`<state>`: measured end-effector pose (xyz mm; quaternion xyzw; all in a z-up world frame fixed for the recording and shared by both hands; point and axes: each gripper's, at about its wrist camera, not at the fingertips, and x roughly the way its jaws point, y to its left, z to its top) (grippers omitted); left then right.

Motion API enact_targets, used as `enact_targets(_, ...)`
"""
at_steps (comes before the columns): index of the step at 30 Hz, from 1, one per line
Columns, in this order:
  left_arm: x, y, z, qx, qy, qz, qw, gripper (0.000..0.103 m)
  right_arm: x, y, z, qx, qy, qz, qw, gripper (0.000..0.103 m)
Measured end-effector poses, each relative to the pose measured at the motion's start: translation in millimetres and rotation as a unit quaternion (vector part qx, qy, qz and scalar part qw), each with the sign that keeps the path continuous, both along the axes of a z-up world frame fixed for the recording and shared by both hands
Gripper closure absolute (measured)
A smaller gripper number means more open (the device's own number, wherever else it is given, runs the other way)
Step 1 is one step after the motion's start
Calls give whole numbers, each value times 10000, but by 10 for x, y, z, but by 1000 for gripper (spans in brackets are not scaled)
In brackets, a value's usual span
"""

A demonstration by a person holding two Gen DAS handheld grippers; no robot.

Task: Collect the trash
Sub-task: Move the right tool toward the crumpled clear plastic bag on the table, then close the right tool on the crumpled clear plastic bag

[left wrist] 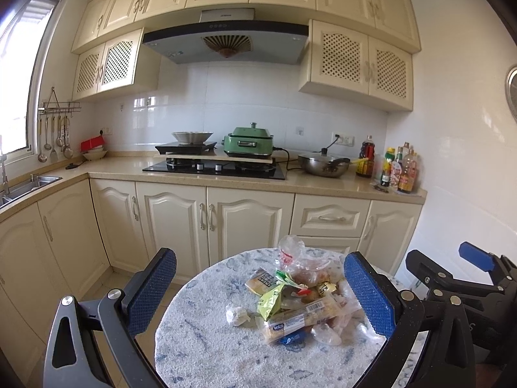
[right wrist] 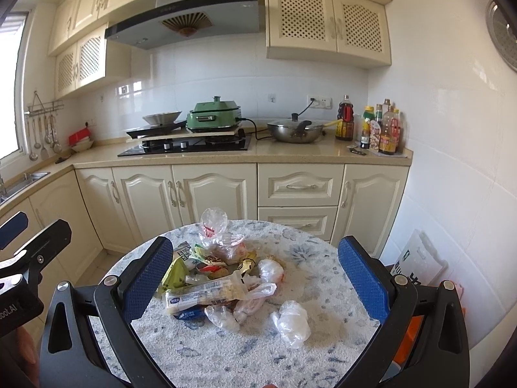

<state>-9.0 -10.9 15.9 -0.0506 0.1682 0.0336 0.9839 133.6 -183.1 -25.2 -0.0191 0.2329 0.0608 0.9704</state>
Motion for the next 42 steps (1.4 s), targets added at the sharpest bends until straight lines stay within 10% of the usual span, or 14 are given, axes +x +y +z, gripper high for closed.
enact_targets(12, 241, -9, -219, 1, 246, -56, 9997, 1, 185, -108, -169, -28, 213, -71, 9997, 0)
enact_targets(23, 752, -59, -622, 58, 1076, -72, 9941, 1, 618, -409, -1042, -219, 1403, -358, 9892, 0)
enact_targets(33, 1228, -156, -1010, 177, 1835, -106, 9828, 1, 974, -503, -1830, -387, 2373, -377, 9699, 27)
enact_targets(37, 1382, -160, -1160, 192, 1980, -127, 9799, 1, 1010, -540, -1974, -298, 2544, -274, 9663, 55)
enact_targets(42, 1539, -173, -1320, 270, 2086, -148, 9775, 1, 950, -593, -1960, -133, 2498, -188, 9680, 62)
